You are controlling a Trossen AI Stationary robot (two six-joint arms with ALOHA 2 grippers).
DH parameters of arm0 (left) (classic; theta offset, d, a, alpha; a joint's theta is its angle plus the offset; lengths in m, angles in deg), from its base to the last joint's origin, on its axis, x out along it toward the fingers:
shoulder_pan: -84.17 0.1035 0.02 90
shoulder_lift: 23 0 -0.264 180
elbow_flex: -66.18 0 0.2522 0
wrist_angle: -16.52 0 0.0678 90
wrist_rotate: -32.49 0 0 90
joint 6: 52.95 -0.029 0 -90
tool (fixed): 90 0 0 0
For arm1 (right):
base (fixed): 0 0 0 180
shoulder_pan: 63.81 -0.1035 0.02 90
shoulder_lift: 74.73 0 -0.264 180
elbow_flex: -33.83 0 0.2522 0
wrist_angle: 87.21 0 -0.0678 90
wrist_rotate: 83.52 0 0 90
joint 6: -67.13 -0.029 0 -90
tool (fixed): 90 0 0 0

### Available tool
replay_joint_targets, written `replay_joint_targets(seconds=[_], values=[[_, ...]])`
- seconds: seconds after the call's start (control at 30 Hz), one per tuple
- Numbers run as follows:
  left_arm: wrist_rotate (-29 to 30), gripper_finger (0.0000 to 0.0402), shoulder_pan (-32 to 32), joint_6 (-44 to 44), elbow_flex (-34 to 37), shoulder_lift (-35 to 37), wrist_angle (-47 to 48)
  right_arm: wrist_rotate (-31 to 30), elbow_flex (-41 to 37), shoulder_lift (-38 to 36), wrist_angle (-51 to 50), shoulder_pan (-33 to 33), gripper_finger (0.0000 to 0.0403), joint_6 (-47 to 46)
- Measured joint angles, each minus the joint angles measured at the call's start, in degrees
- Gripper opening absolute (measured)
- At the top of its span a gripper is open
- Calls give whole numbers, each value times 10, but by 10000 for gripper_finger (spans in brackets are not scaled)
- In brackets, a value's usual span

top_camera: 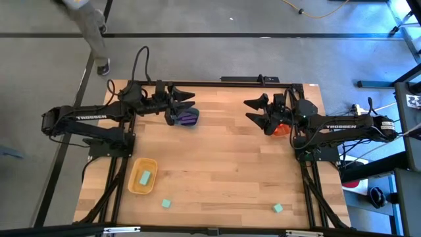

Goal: Sort & place blocks by color
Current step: Put the right blue block into the yellow bin

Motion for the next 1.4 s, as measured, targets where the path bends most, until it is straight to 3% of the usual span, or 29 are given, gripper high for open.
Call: replay_joint_targets(seconds=[0.3, 0.57, 0.73, 0.87, 0.97, 1.07, 1.23, 1.3, 1.4], values=[[-2, 195, 0, 0, 0, 0, 0, 0, 0, 0, 0, 0, 355, -18], [-60, 195, 0, 1, 0, 0, 0, 0, 0, 0, -2, 0, 355, -44], [-64, 195, 0, 10, 0, 0, 0, 1, 0, 0, -2, 0, 355, -63], [-63, 195, 0, 16, 0, 0, 0, 92, 11, 0, -30, -1, 355, -151], [-54, 195, 0, 17, 0, 0, 0, 173, 65, 0, -158, -31, 355, -208], [-40, 195, 0, 17, 0, 0, 0, 203, 144, 4, -398, -94, 355, -206], [-31, 195, 0, 17, 0, 0, 0, 159, 250, 39, -767, -228, 355, -283], [-30, 195, 0, 17, 0, 0, 0, 125, 256, 51, -839, -292, 355, -365], [-30, 195, 0, 17, 0, 0, 0, 90, 239, 70, -864, -387, 355, -513]])
